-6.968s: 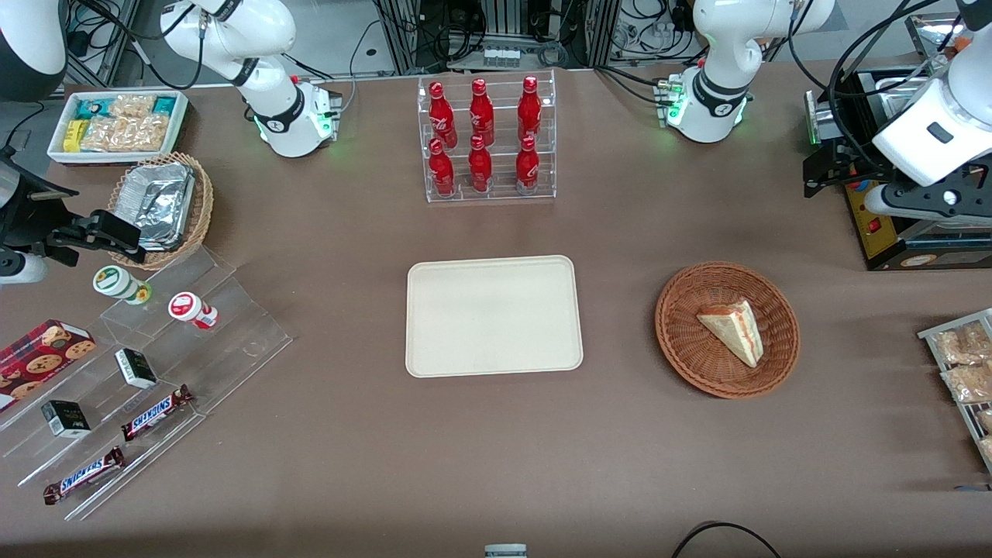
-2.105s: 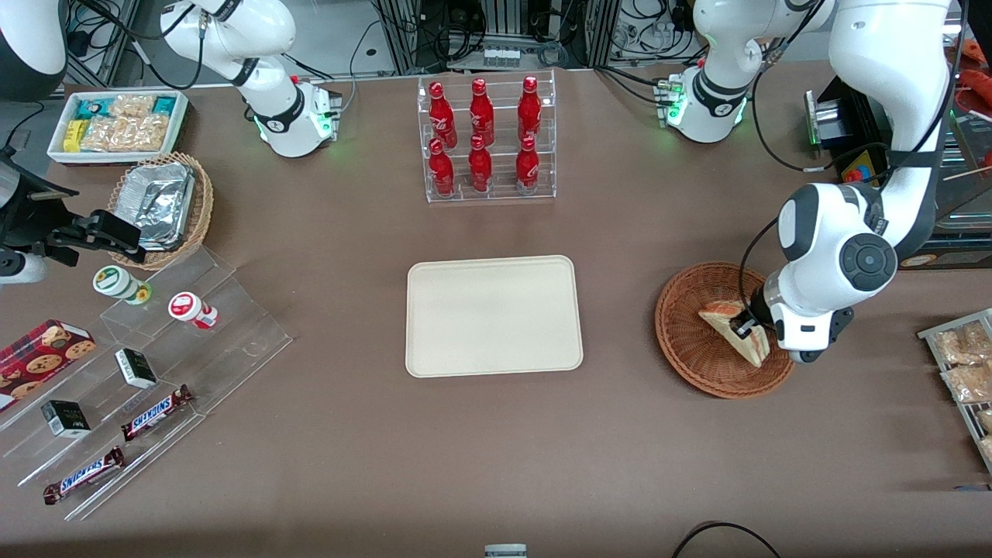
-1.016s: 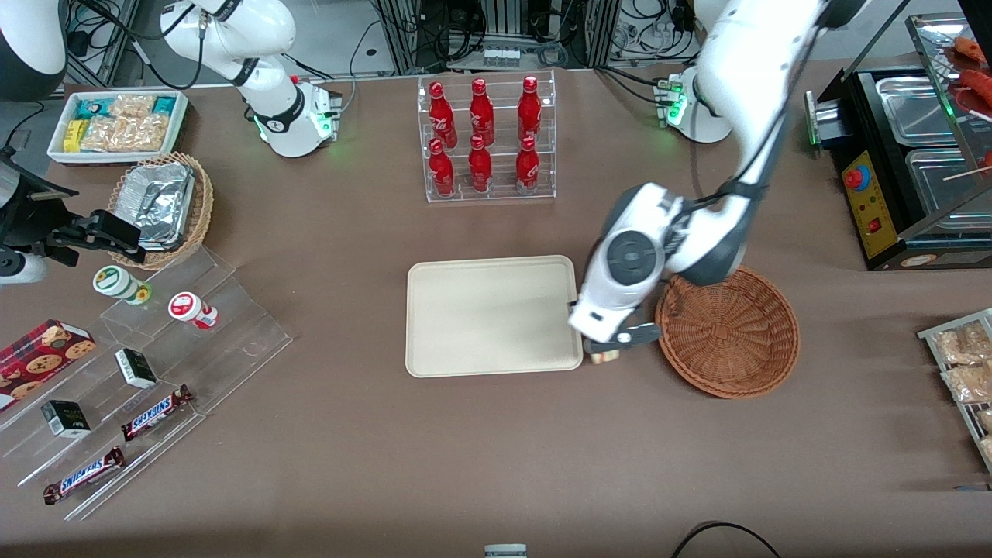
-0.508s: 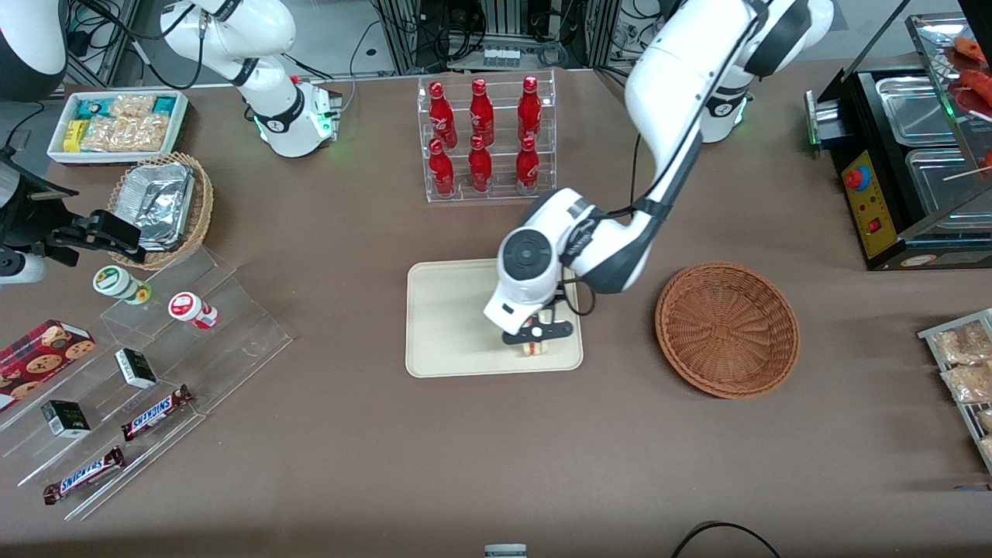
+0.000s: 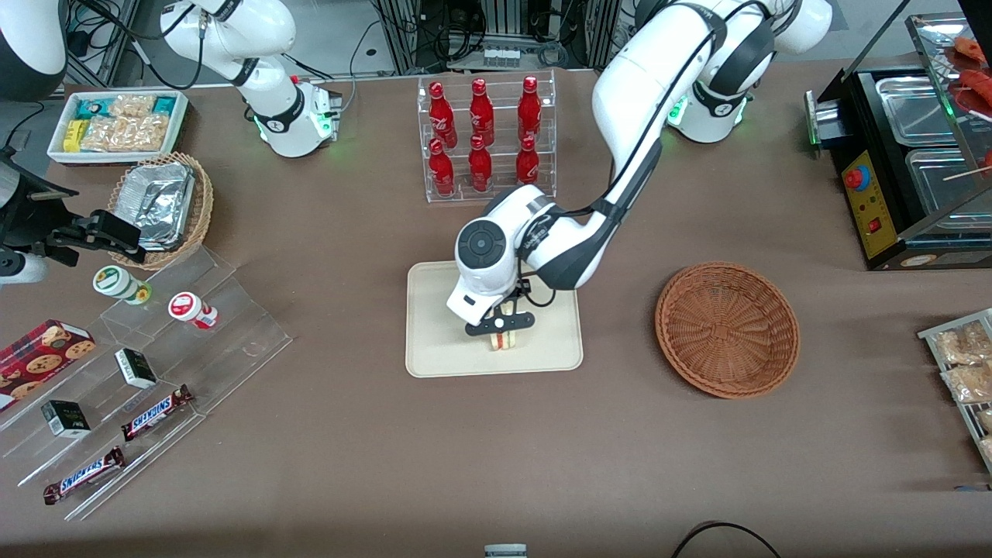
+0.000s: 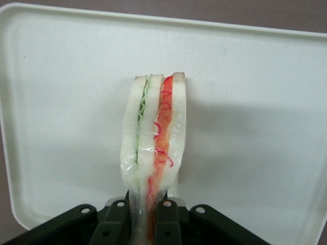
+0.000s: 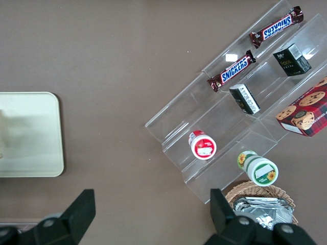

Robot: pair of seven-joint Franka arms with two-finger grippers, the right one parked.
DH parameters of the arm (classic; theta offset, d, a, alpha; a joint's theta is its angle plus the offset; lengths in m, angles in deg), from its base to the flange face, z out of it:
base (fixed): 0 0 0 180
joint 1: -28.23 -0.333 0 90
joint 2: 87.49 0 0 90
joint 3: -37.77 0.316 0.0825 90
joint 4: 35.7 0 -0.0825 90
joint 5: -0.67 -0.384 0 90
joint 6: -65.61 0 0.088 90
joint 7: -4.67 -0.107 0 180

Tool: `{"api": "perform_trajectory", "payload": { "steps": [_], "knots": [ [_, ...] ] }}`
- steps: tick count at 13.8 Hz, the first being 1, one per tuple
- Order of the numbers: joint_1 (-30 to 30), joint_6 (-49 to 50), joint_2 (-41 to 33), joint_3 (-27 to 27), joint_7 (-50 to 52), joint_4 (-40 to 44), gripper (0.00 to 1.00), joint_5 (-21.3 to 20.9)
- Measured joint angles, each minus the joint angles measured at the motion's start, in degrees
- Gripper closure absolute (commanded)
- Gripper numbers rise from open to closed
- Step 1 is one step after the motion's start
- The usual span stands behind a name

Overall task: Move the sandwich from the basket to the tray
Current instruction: 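Carry the sandwich over the cream tray and lower it, then open the left gripper to set the sandwich on the tray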

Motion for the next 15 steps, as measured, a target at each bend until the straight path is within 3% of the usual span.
{"api": "perform_trajectory", "payload": {
  "steps": [5,6,7,8,9,15],
  "knots": [
    [0.3,-0.2,1.2,0.1,2.0,1.4,1.00,0.0],
    [0.3,-0.6,1.2,0.1,3.3,1.4,0.91,0.0],
    [0.3,-0.8,1.3,0.1,4.1,1.4,0.58,0.0],
    [0.3,-0.9,1.5,0.1,4.5,1.4,0.05,0.0],
    [0.3,-1.0,1.6,0.1,4.5,1.4,0.00,0.0],
    [0.3,-0.9,1.7,0.1,4.6,2.5,0.00,0.0]
  ]
}}
